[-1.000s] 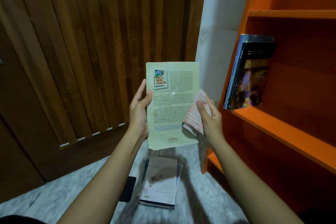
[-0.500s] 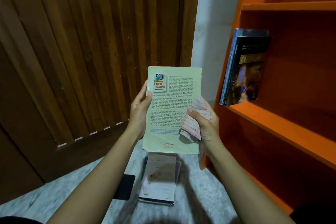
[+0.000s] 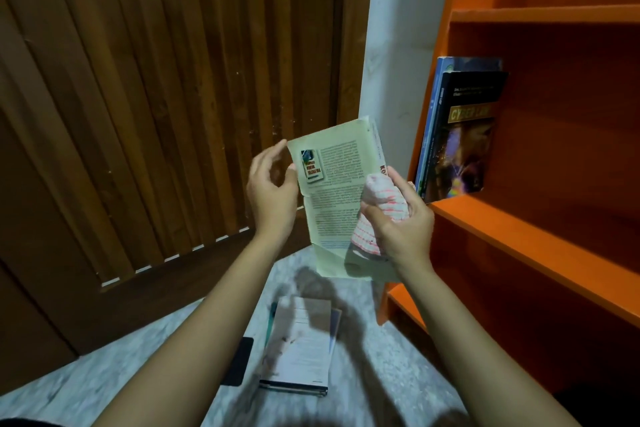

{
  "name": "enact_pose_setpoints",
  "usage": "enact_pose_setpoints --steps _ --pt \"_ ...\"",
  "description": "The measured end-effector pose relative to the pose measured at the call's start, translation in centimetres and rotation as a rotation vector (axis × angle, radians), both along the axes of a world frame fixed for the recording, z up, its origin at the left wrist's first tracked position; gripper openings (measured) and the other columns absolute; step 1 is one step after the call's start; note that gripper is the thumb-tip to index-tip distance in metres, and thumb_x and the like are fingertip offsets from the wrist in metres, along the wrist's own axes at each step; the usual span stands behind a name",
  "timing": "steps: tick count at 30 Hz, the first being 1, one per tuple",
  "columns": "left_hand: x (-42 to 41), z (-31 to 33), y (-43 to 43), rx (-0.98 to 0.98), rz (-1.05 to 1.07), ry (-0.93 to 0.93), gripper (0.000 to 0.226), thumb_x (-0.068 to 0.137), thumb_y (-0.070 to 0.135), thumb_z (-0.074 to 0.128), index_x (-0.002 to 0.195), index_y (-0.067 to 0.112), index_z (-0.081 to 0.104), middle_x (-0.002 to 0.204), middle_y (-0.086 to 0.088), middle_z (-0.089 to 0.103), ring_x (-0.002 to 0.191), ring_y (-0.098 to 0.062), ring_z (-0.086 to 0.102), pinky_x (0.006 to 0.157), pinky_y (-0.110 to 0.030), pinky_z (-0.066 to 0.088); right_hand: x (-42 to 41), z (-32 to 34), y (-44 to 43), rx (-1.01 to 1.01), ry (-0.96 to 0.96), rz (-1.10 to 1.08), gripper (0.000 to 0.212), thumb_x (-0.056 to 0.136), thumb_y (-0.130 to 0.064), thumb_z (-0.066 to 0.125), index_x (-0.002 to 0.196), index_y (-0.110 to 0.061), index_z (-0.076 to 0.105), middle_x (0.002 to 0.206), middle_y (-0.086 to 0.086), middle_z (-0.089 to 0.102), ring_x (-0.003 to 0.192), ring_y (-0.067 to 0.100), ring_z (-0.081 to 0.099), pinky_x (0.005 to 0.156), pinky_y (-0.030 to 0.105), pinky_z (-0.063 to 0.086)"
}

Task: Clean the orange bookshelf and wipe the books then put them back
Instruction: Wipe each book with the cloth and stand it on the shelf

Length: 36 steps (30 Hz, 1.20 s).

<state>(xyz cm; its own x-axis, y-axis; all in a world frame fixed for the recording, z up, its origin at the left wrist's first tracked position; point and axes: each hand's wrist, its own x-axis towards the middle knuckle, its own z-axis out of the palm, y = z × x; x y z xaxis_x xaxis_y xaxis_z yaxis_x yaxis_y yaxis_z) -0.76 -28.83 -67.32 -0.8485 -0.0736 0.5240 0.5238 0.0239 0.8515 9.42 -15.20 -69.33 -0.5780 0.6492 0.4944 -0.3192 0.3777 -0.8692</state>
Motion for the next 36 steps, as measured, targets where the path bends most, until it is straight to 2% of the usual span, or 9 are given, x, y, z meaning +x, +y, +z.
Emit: enact_pose_setpoints --steps 3,7,10,13,16,21,30,33,36 --pt "1.4 0.9 1.3 -0.087 -0.238 -0.078 0.041 0.095 0.033 0.052 0.135 0.029 0.047 0.123 0.009 0.057 0.109 -0.005 0.056 0.088 -0.026 0.052 0.3 -0.6 -0.5 0.128 -0.079 -0.081 0.059 0.066 -0.016 0.077 0.122 -0.026 0.062 0.108 -0.017 0.059 0.093 -0.031 0.043 0.083 -0.002 0.034" --pt "1.7 1.0 2.9 -0.338 -0.28 -0.191 0.061 0.082 0.071 0.041 0.136 0.044 0.035 0.135 0.002 0.052 0.121 -0.02 0.051 0.101 -0.047 0.043 0.7 -2.7 -1.7 0.264 -0.167 -0.099 0.06 0.067 -0.014 0.077 0.122 -0.032 0.061 0.116 -0.003 0.067 0.109 0.005 0.058 0.085 0.01 0.042" --pt "1.8 0.9 2.6 -0.437 -0.185 -0.213 0.055 0.082 0.064 0.053 0.126 0.031 0.047 0.113 0.005 0.061 0.104 -0.017 0.06 0.089 -0.039 0.052 1.1 -3.7 -2.5 0.336 -0.185 -0.074 0.059 0.069 -0.016 0.072 0.125 -0.029 0.06 0.118 0.002 0.066 0.104 0.002 0.06 0.077 -0.001 0.038" --pt "2.1 0.6 1.9 -0.457 -0.094 -0.217 0.052 0.078 0.059 0.063 0.116 0.027 0.048 0.098 0.007 0.06 0.087 -0.012 0.063 0.074 -0.031 0.056 1.4 -4.5 -3.4 0.397 -0.181 -0.075 0.059 0.066 -0.033 0.06 0.125 -0.031 0.058 0.114 0.005 0.068 0.103 0.022 0.065 0.082 0.029 0.053" --pt "2.2 0.2 1.6 -0.459 -0.051 -0.209 0.048 0.083 0.048 0.063 0.121 0.023 0.046 0.097 0.005 0.06 0.078 -0.009 0.062 0.062 -0.023 0.054 1.3 -5.2 -4.0 0.463 -0.133 -0.097 0.061 0.068 -0.042 0.049 0.127 -0.027 0.058 0.109 0.006 0.07 0.096 0.025 0.067 0.075 0.036 0.056" --pt "2.9 0.0 1.2 -0.32 -0.073 -0.157 0.041 0.091 0.032 0.058 0.126 0.023 0.04 0.098 0.001 0.06 0.075 -0.01 0.064 0.06 -0.027 0.058 0.9 -5.9 -4.7 0.576 -0.062 -0.167 0.056 0.071 -0.031 0.049 0.125 -0.02 0.06 0.087 0.003 0.068 0.064 0.018 0.06 0.055 0.023 0.049" --pt "3.4 1.1 0.9 0.113 -0.123 -0.043 0.013 0.094 0.019 0.054 0.107 0.02 0.05 0.091 0.01 0.061 0.078 -0.003 0.066 0.055 -0.015 0.053 -0.3 -5.4 -3.0 0.808 0.057 -0.248 0.048 0.074 -0.026 0.058 0.121 -0.02 0.063 0.092 0.007 0.068 0.08 0.021 0.059 0.064 0.024 0.047" --pt "2.5 1.3 0.7 0.244 -0.087 -0.043 0.012 0.093 0.019 0.055 0.105 0.016 0.053 0.092 0.01 0.06 0.081 -0.005 0.066 0.06 -0.018 0.054 -0.2 -4.6 -2.4 0.603 0.117 0.014 0.047 0.076 -0.027 0.061 0.122 -0.017 0.06 0.107 0.005 0.067 0.094 0.021 0.063 0.077 0.02 0.05" --pt "1.6 1.6 0.0 0.34 -0.099 -0.073 0.01 0.093 0.02 0.055 0.103 0.018 0.053 0.096 0.003 0.061 0.082 -0.012 0.067 0.061 -0.022 0.055 0.1 -3.6 -1.5 0.379 0.125 0.145 0.047 0.073 -0.026 0.061 0.12 -0.021 0.058 0.11 0.003 0.062 0.096 0.002 0.06 0.082 0.004 0.043"
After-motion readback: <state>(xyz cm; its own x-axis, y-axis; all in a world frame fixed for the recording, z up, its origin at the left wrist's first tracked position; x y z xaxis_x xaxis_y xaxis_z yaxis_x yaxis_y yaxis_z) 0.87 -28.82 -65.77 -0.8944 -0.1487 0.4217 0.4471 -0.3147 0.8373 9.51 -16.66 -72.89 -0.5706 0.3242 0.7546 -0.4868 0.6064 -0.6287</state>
